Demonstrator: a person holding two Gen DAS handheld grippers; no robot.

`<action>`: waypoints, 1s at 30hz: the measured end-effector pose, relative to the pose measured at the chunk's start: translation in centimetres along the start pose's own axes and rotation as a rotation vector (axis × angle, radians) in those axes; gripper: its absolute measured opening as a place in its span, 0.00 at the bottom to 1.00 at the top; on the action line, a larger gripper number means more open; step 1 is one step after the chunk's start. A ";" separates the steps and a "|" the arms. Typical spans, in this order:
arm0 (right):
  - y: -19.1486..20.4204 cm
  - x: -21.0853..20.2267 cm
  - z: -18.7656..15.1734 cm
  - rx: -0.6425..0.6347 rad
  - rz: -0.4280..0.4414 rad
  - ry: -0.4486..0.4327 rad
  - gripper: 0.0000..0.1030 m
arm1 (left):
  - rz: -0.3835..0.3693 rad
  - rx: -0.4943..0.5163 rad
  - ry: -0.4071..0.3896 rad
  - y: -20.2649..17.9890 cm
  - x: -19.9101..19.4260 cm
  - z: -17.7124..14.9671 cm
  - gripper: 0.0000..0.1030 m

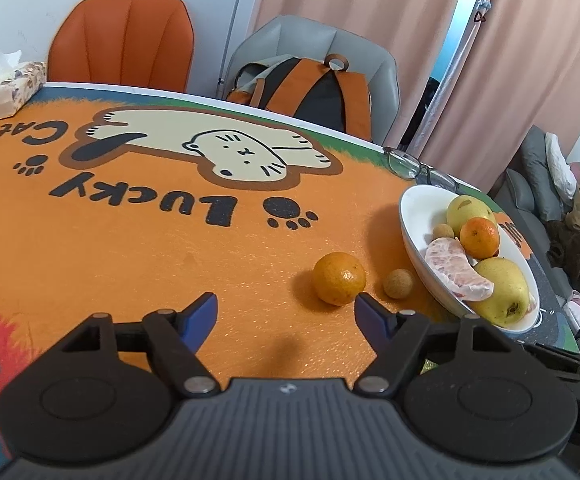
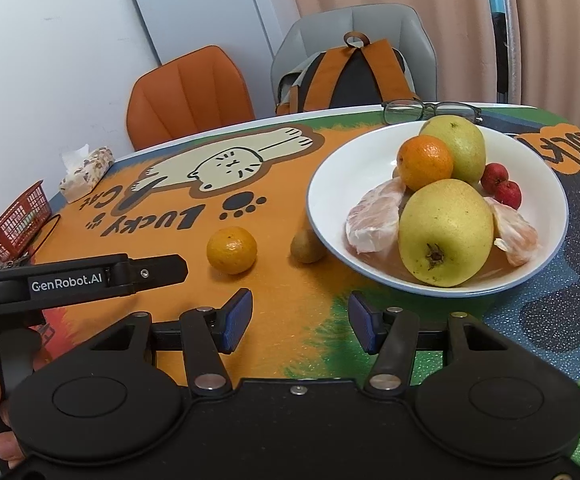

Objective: Organize fruits
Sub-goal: 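Move the right tool toward the brown round fruit while the left tool approaches another tangerine, then grasp the brown round fruit with the right tool while the left tool grasps the tangerine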

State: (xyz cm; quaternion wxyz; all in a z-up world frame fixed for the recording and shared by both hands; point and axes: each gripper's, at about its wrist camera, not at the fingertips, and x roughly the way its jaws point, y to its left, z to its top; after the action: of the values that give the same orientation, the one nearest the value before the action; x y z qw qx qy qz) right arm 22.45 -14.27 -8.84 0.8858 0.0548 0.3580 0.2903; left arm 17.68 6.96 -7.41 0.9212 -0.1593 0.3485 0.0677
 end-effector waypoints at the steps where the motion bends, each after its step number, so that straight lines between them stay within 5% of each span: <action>1: 0.0 0.2 0.0 0.001 -0.001 0.001 0.52 | -0.003 0.001 0.001 -0.1 0.2 0.0 0.72; 19: -0.8 2.0 0.8 0.013 -0.008 0.017 0.51 | -0.067 -0.007 0.042 -1.7 4.1 1.1 0.63; 27: 0.1 2.8 1.1 -0.006 0.007 0.016 0.48 | -0.115 -0.024 0.055 -1.5 5.3 1.2 0.36; 30: 0.5 3.0 1.4 -0.014 0.009 0.013 0.48 | -0.119 -0.025 0.052 -1.3 5.2 1.3 0.36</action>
State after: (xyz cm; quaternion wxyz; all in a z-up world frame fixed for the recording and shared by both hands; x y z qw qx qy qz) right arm 24.84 -12.04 -9.49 0.8825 0.0480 0.3615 0.2970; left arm 22.66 6.27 -9.62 0.9121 -0.1931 0.3616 0.0130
